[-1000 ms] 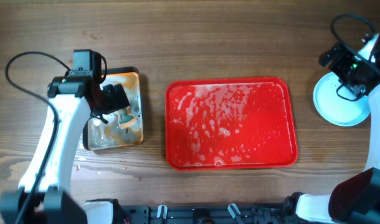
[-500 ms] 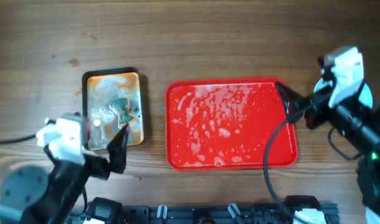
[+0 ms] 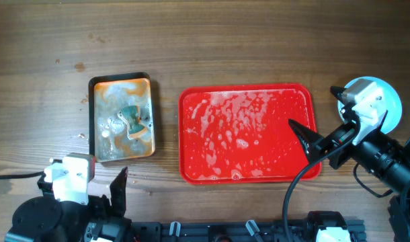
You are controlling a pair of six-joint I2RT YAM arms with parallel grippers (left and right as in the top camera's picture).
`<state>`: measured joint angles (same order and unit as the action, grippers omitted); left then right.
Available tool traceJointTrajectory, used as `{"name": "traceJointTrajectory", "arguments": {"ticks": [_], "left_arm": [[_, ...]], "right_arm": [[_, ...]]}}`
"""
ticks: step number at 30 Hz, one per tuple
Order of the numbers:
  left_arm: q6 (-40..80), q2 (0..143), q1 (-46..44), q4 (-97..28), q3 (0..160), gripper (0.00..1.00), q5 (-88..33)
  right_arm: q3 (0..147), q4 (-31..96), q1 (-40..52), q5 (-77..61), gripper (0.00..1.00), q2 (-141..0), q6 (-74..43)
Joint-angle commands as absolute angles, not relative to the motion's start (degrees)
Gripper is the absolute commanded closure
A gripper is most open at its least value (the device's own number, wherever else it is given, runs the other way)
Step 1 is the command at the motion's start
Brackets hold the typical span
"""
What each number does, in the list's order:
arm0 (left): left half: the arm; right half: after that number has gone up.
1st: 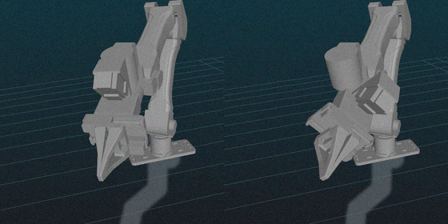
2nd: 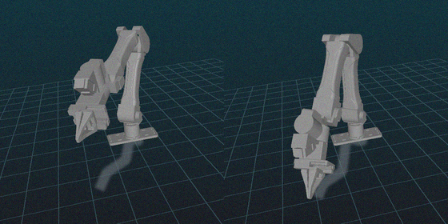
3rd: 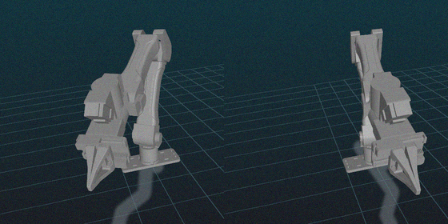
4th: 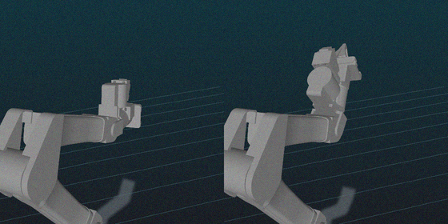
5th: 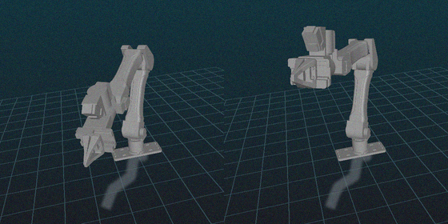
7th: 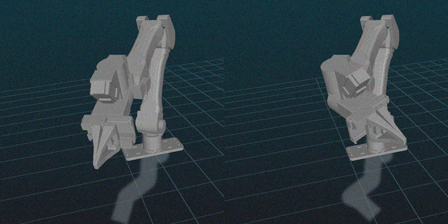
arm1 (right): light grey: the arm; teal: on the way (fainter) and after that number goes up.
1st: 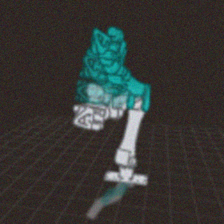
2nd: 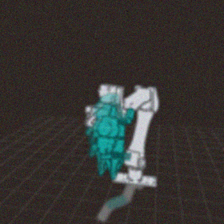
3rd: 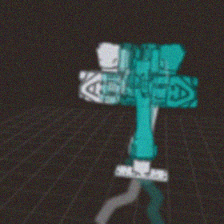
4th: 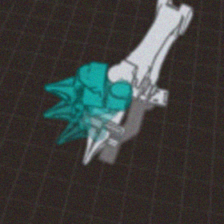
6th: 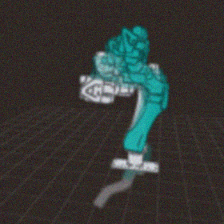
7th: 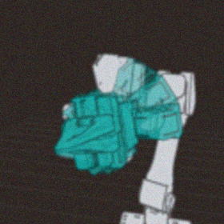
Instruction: Clean dirty plates on tray and stack at the side
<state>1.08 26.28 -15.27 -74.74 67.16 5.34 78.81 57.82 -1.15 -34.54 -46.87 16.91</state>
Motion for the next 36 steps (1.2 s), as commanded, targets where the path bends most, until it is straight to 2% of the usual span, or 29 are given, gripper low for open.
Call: {"name": "traceJointTrajectory", "arguments": {"ticks": [1, 17, 29, 36], "left_arm": [[0.21, 26.20, -15.55, -75.79, 67.51, 0.00, 6.09], [0.21, 26.20, -15.55, -77.25, 67.51, 0.00, 6.09], [0.21, 26.20, -15.55, -77.25, 67.51, 0.00, 6.09], [0.21, 26.20, -15.55, -77.25, 67.51, 0.00, 6.09]], "right_arm": [[79.18, 57.14, -0.71, -35.86, 0.00, -46.65, 20.03], [79.18, 46.81, -0.71, -33.01, 0.00, -46.65, 20.97], [79.18, 52.58, -0.71, -32.25, 0.00, -46.68, 19.29], [79.18, 52.01, -0.71, -27.38, 0.00, -47.75, 36.05]]}}
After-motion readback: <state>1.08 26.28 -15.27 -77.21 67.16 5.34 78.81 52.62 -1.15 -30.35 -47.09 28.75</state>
